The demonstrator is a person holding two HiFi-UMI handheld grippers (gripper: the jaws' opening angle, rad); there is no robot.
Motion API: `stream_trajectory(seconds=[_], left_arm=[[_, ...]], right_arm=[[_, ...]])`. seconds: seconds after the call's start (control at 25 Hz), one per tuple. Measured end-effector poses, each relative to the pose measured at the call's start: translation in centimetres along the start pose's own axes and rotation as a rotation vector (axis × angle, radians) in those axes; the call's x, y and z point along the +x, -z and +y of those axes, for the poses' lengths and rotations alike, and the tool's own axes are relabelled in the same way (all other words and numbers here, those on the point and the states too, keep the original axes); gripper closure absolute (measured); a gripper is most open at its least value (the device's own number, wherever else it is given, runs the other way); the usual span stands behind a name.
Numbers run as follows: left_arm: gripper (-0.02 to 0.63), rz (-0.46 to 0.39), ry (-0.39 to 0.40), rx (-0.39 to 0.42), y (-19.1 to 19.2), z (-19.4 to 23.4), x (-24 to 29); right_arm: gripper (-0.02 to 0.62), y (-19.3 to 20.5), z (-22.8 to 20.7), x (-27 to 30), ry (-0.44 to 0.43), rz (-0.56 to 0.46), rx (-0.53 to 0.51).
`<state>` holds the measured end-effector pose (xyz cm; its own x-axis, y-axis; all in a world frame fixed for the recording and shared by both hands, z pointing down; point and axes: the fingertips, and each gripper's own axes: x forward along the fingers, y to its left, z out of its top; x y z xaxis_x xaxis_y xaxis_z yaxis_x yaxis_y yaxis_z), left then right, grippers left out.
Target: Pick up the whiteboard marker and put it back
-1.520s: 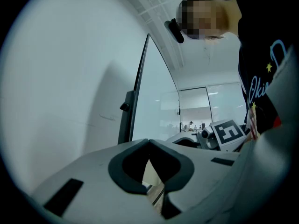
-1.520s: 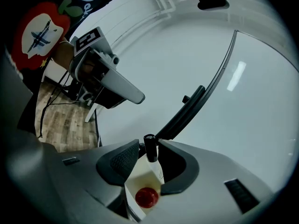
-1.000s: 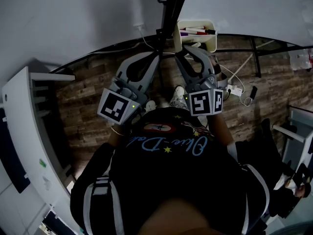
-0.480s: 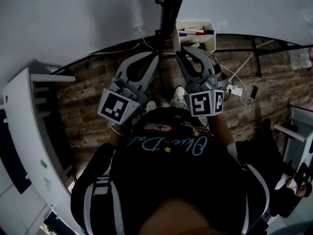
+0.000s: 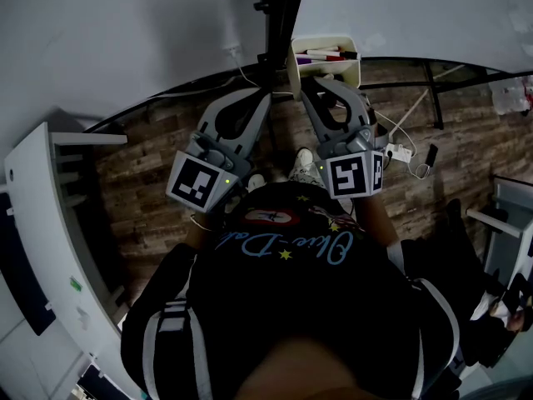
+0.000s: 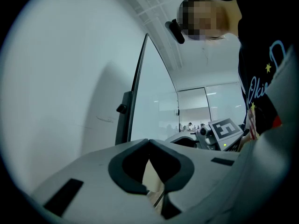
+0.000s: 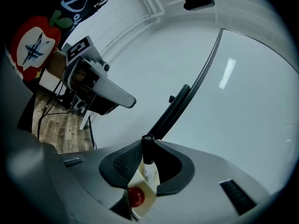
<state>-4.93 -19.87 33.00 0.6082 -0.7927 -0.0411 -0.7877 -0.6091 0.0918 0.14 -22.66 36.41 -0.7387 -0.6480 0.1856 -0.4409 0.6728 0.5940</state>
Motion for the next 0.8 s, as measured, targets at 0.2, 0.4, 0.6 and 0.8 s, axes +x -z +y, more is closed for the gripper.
stream_trajectory(seconds=[0.2,0.4,0.6,0.8], left_arm=[[0.606,0.0,0.003,-0.001,0.1,-0.1,0.4],[0.606,-0.004,0.011,0.003,0.0,-0.4,1.0],[0.606,-0.005,0.013,0.01,-0.2,-0.7,1.6],[0.606,0.003,0.019,0.015,-0.1,-1.1,2.2]], right_arm=[[0.515,-0.2,-1.1,-0.4,0.023,-0.046,0.089],[0.515,-0.1,-2.4,-0.8,0.046,-0.085,0.21],[0.516,0.2,-3.1,-1.1,0.047,-0.084,0.258],[0.517,0.3,-3.8,-1.6,0.049,-0.104,0.32]])
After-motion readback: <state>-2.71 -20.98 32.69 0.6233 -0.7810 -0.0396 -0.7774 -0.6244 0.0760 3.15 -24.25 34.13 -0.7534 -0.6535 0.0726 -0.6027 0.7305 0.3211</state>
